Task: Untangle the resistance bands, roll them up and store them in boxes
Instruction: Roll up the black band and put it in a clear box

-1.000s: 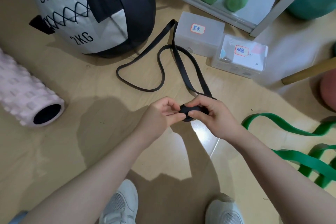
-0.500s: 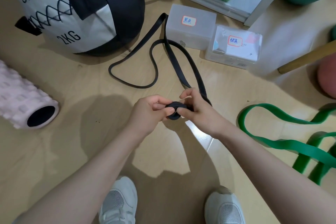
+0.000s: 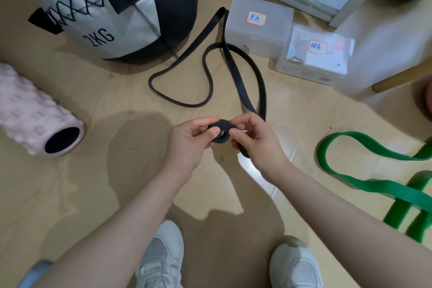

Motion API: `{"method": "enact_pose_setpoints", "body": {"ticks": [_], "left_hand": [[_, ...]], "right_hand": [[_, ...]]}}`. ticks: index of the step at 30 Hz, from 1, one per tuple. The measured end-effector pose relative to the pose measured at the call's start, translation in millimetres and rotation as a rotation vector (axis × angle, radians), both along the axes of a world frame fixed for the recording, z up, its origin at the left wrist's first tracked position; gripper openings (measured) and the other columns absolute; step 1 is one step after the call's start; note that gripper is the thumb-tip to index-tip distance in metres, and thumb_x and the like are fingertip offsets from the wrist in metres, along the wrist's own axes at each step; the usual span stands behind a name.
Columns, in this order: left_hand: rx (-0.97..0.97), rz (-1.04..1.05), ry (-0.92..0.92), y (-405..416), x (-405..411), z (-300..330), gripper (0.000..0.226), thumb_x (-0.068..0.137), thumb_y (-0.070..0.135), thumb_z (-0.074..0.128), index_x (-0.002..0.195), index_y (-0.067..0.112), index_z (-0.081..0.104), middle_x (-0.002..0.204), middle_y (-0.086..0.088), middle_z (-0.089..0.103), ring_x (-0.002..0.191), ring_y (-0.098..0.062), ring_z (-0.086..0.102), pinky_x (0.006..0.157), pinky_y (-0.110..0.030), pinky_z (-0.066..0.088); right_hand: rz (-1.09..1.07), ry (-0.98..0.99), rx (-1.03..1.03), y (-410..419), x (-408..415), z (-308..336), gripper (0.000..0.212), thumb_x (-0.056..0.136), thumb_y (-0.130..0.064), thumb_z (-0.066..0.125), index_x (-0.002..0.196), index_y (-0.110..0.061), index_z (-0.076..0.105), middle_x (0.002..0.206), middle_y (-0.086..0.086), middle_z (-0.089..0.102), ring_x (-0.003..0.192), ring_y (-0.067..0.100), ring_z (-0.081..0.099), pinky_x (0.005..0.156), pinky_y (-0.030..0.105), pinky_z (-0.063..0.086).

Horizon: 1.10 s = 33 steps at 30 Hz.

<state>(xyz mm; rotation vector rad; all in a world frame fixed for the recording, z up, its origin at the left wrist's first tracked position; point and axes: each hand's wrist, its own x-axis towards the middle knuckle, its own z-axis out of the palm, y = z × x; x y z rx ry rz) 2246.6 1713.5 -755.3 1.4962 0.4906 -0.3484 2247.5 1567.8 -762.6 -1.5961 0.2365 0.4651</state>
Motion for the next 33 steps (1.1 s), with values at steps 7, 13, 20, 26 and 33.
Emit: {"method": "enact_pose_setpoints", "body": {"ticks": [7,13,20,26,33], "left_hand": [[-0.156,0.270,0.101,-17.5,-2.2,9.1,0.020,0.085,-0.002,0.061,0.094,0.014,0.068,0.092,-0.006,0.072,0.089,-0.018,0.070,0.071,-0.019,0.056],[-0.186,0.316,0.125,-23.6,-3.1,17.6,0.020,0.085,0.000,0.060,0.095,0.016,0.067,0.099,-0.005,0.071,0.094,-0.015,0.068,0.077,-0.021,0.056],[-0.283,0.393,0.281,-20.1,-13.7,14.3,0.011,0.087,0.002,0.059,0.092,0.011,0.060,0.104,-0.026,0.064,0.091,-0.020,0.068,0.079,-0.025,0.057],[-0.186,-0.053,0.313,8.0,-3.4,4.5,0.003,0.090,0.018,0.057,0.089,0.016,0.059,0.092,-0.008,0.071,0.090,-0.021,0.068,0.084,-0.034,0.053],[-0.075,-0.236,0.241,4.8,6.1,10.1,0.023,0.082,0.008,0.066,0.100,0.020,0.058,0.095,-0.011,0.070,0.076,-0.014,0.070,0.075,-0.030,0.057]], "right_hand": [[-0.307,0.071,0.110,28.1,-13.8,6.2,0.013,0.091,-0.010,0.055,0.087,-0.023,0.053,0.078,0.004,0.062,0.064,0.012,0.054,0.052,0.020,0.037],[-0.358,0.005,0.082,27.5,-14.9,3.8,0.015,0.090,-0.011,0.057,0.082,-0.020,0.049,0.074,0.008,0.056,0.061,0.011,0.052,0.054,0.017,0.039],[-0.097,-0.026,-0.102,24.7,-13.2,-0.3,0.015,0.086,-0.009,0.062,0.081,-0.016,0.049,0.075,0.005,0.057,0.069,0.013,0.053,0.063,0.024,0.042],[0.145,-0.011,0.034,-12.9,8.0,10.5,0.013,0.088,0.007,0.053,0.085,-0.006,0.054,0.070,0.007,0.056,0.047,-0.003,0.048,0.046,0.008,0.035],[0.375,-0.096,-0.071,-20.7,20.7,12.9,0.010,0.084,0.007,0.058,0.090,0.000,0.061,0.073,0.009,0.060,0.057,-0.001,0.053,0.056,0.009,0.040]]}}
